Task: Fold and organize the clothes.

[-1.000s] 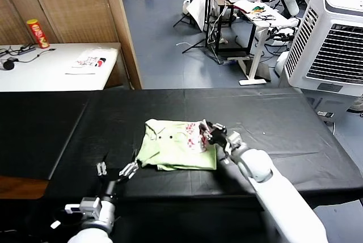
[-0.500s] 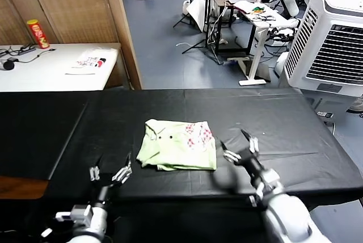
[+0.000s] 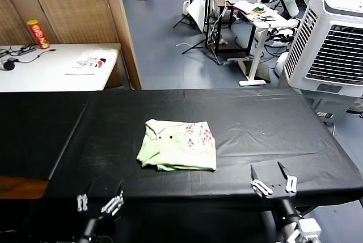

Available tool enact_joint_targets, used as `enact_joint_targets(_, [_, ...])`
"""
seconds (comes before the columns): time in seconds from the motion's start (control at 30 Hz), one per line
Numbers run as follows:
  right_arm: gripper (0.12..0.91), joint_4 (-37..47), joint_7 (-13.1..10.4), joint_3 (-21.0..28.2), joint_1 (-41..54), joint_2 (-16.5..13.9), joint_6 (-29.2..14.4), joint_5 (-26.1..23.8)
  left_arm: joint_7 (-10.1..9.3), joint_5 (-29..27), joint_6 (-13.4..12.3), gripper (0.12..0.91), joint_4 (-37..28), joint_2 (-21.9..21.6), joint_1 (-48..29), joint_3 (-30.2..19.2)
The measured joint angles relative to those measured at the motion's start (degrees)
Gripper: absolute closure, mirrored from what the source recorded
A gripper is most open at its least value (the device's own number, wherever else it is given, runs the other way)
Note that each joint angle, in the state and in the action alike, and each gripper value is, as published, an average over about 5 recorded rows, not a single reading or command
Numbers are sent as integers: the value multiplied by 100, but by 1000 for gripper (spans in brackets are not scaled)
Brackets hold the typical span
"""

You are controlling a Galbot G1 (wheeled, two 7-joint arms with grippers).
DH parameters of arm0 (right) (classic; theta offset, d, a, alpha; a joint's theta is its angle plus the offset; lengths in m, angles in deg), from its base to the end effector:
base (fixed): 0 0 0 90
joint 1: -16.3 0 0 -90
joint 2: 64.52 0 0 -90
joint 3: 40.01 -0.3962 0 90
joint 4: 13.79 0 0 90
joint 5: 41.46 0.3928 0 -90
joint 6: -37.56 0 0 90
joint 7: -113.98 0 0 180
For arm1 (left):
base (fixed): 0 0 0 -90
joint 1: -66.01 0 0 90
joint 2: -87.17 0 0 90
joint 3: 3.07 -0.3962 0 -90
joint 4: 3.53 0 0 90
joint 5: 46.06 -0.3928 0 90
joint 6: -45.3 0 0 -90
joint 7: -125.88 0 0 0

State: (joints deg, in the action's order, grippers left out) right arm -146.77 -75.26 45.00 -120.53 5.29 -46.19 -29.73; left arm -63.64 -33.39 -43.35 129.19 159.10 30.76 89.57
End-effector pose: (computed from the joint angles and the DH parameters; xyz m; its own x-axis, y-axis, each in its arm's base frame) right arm 0.1143 -0.0678 -0.2853 -0.9858 -0.0032 0.1680 -0.0250 0.9915 -0.1277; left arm 0.0690 0.0529 -0.3042 -0.9707 0.0122 0.2402 0.0231 0.9988 0.0429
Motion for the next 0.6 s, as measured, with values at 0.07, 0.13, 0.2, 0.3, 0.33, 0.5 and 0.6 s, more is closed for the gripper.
enact_joint_targets(0.07, [227, -126, -83, 5, -197, 62, -5, -79, -29, 91, 63, 232, 66, -25, 158, 22])
enact_joint_targets(0.13, [227, -225, -150, 36, -369, 120, -13, -163, -70, 175, 163, 232, 124, -47, 273, 46])
enact_joint_targets(0.2, [227, -292, -196, 83, -517, 168, -20, -233, -103, 259, 287, 232, 181, -65, 354, 69])
enact_joint_targets(0.3, [227, -343, -245, 152, -687, 210, -25, -281, -125, 346, 452, 232, 265, -86, 418, 86])
enact_joint_targets(0.33, [227, -352, -255, 168, -725, 217, -25, -284, -127, 362, 494, 232, 289, -91, 426, 89])
enact_joint_targets(0.5, [227, -379, -258, 205, -818, 229, -23, -281, -131, 413, 612, 232, 357, -93, 449, 134])
enact_joint_targets(0.6, [227, -385, -256, 214, -841, 233, -23, -278, -130, 425, 621, 232, 384, -85, 474, 156])
